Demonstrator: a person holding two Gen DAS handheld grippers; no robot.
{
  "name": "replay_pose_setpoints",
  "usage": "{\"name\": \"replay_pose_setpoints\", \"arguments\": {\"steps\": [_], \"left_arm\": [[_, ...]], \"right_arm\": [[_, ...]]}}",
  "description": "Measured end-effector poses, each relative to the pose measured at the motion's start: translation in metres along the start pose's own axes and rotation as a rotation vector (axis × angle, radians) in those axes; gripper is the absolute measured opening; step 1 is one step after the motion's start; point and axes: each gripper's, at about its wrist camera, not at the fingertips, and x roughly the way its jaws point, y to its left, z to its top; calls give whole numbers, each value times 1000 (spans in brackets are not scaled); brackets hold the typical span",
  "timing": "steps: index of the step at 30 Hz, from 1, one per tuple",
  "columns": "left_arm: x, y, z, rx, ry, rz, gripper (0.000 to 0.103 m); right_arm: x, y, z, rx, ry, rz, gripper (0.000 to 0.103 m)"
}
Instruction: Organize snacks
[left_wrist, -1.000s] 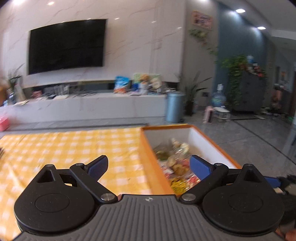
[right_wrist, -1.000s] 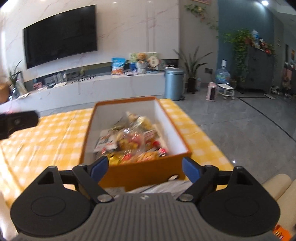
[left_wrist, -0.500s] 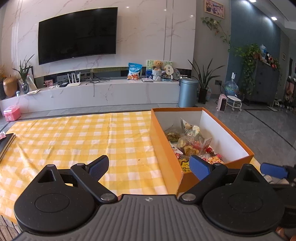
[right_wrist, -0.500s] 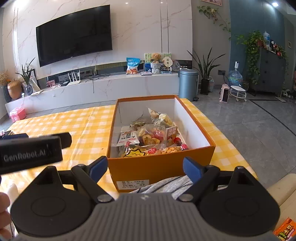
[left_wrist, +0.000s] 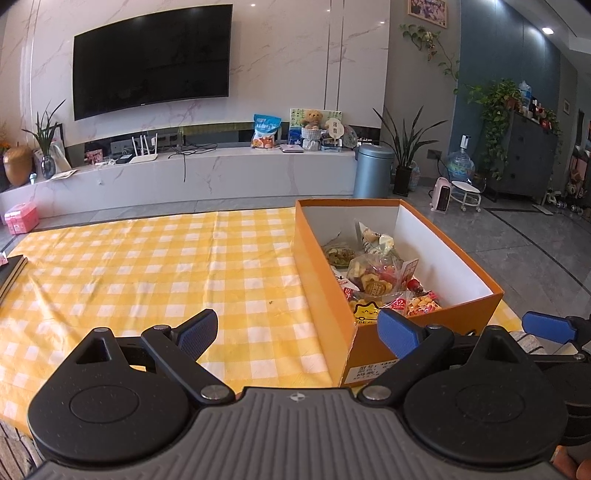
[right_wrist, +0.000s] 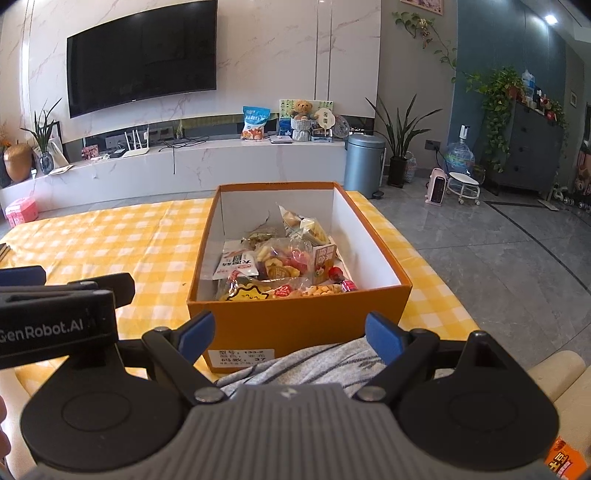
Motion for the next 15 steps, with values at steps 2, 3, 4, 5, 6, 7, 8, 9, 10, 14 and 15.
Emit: {"name": "replay_pose_setpoints", "arguments": {"steps": [2,3,4,5,6,7,8,9,10,14,15], "left_arm": [[0,1,0,-4,4,0,103],[0,1,0,-4,5,0,103],[-1,1,0,-3,2,3,103],[-1,0,0,-2,-2,4,103],[0,1,0,-1,-2,5,103],[0,1,0,-2,1,2,103],[1,3,-1,-10,7,-5,103],[2,4,-1,-19,15,-9,103],[3,5,-1,-26,21,-11,103],[1,3,-3,-22,7,-4,103],[2,3,-3,-26,11,-9,103]], "right_arm": [[-1,1,0,-4,-7,-4,87],[-2,1,0,-5,-7,-5,87],[-2,1,0,-6,-7,-5,87],[-2,2,0,-7,-8,-6,87],[-2,2,0,-8,-8,-7,87],[-2,2,0,-10,-8,-8,87],[-2,2,0,-12,-8,-9,87],[-2,2,0,-14,-6,-10,87],[-2,2,0,-14,-3,-11,87],[-2,1,0,-19,-1,-19,87],[-2,1,0,-16,-1,-19,87]]}}
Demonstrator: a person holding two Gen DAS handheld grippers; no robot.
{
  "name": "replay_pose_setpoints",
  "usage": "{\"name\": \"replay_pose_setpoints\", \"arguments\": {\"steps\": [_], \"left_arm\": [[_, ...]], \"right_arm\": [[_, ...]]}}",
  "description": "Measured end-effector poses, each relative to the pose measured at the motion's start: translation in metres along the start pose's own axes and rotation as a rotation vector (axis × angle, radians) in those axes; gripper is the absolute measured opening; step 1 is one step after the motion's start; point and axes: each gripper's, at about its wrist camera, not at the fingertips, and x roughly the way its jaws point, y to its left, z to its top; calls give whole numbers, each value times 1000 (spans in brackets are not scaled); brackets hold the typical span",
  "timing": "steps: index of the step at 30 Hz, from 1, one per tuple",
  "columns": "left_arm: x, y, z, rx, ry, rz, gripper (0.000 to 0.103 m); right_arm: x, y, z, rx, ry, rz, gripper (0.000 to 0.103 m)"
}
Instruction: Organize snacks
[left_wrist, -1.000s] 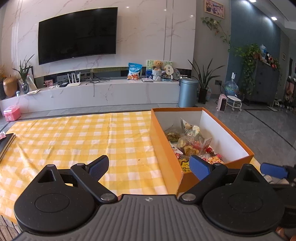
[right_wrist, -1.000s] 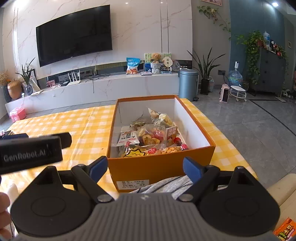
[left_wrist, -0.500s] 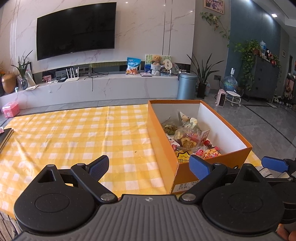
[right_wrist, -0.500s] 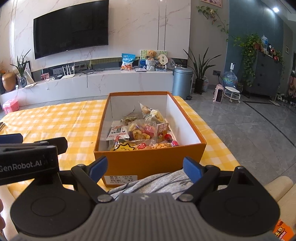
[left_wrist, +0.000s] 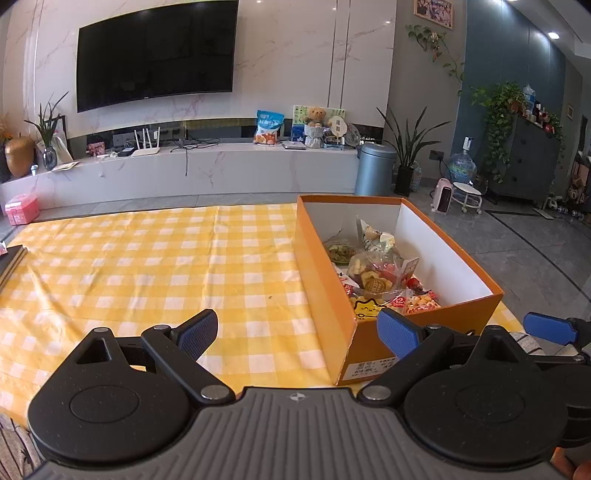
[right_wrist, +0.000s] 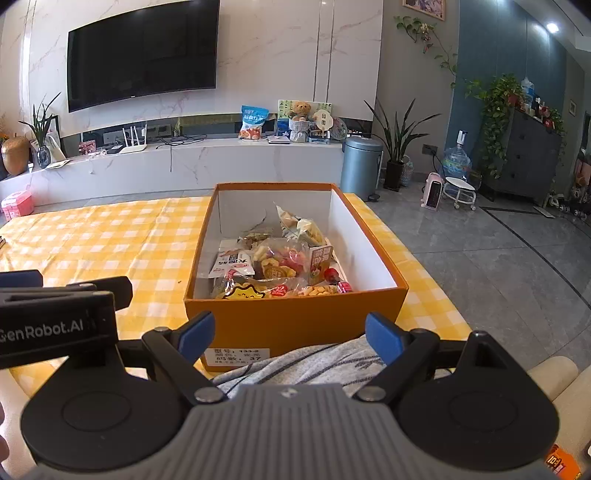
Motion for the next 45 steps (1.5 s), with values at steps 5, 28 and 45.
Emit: {"name": "replay_pose_setpoints", "arguments": {"steps": [5,28,45], "left_arm": [[0,1,1,-8,10,-6,103],[-6,2,4,-19,-5,-11,103],[-11,4,7,-21,-13,-4,103]], "right_arm": [[1,0,0,21,8,7,86],[-1,-1,0,26,-4,21,86],[-8,-1,2,17,-17,20,86]]}}
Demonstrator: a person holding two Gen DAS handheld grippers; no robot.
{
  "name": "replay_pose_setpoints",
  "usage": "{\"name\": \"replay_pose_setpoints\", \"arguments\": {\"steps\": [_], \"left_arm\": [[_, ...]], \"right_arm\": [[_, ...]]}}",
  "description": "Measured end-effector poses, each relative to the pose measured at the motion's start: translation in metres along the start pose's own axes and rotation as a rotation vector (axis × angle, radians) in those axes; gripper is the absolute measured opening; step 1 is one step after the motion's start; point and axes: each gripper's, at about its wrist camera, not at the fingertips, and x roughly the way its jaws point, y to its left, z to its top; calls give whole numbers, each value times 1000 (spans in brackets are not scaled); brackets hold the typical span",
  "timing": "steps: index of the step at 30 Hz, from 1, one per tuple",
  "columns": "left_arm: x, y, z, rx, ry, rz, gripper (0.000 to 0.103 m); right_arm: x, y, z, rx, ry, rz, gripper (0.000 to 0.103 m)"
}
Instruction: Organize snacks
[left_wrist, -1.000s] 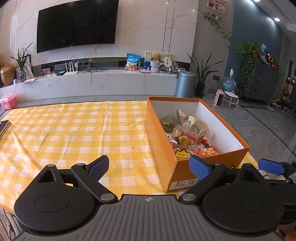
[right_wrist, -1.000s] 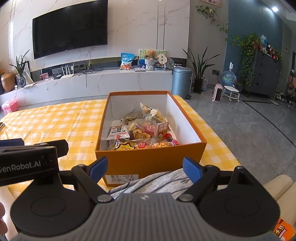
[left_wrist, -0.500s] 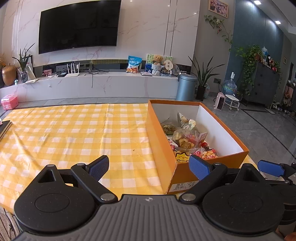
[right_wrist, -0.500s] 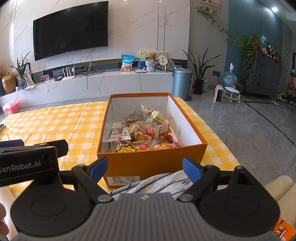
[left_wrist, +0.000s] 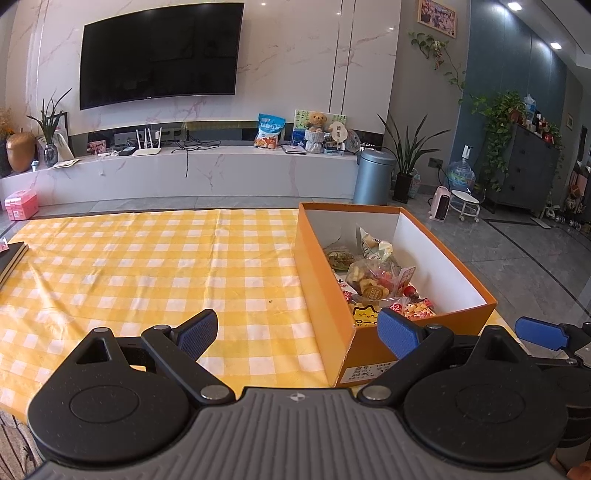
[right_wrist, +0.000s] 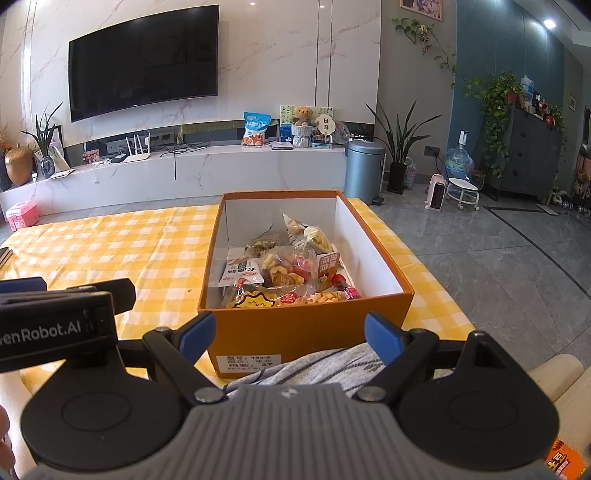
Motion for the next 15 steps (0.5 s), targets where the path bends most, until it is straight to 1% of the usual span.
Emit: {"name": "replay_pose_setpoints", "arguments": {"steps": [15], "left_arm": [[0,1,0,-1,2,0,103]], "right_arm": [[-2,0,0,-2,0,-2,86]]}}
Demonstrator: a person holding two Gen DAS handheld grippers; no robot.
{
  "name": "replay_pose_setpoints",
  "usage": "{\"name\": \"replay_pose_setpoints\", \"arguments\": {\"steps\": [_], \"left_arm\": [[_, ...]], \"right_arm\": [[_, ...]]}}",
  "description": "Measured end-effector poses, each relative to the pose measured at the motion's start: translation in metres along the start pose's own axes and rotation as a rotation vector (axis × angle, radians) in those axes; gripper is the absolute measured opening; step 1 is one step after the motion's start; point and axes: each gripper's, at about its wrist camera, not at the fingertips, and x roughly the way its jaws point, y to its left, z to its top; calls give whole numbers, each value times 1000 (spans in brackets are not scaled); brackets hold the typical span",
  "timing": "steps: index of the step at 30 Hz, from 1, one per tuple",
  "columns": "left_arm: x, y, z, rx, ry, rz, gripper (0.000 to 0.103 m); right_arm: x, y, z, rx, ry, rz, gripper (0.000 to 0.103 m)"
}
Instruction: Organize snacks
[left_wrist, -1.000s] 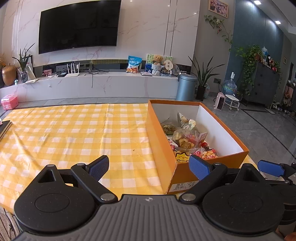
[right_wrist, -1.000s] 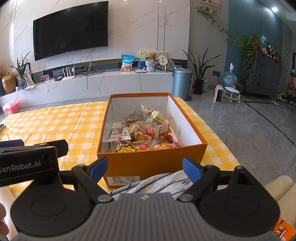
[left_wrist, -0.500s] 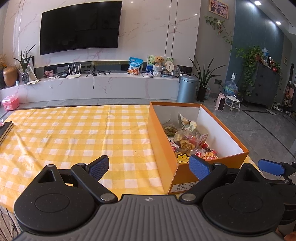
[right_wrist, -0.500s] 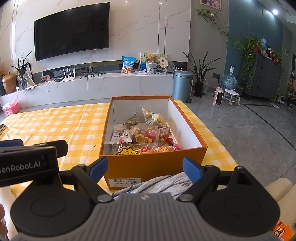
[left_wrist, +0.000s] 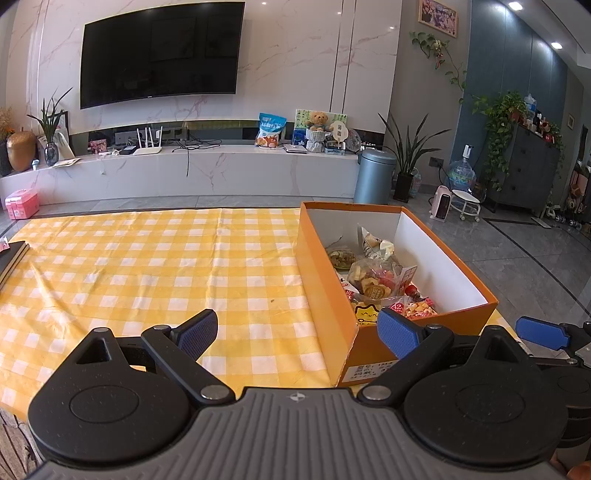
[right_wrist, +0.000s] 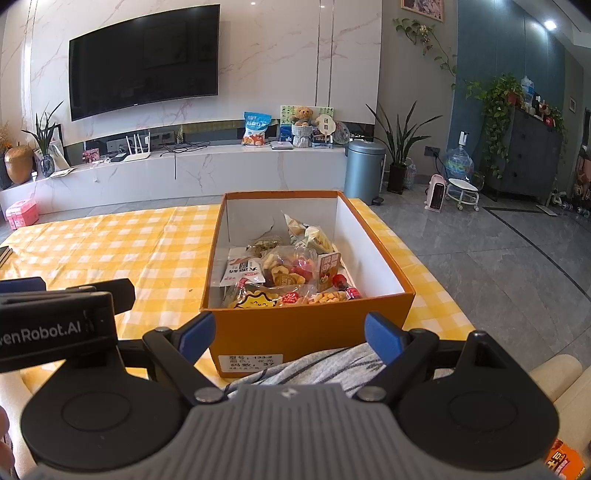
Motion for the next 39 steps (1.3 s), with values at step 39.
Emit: {"name": "replay_pose_setpoints", "arguments": {"steps": [39], "left_arm": [[3,2,-3,18,15,-7,103]], "right_arm": [[5,-1,-1,-8,25,14,86]]}}
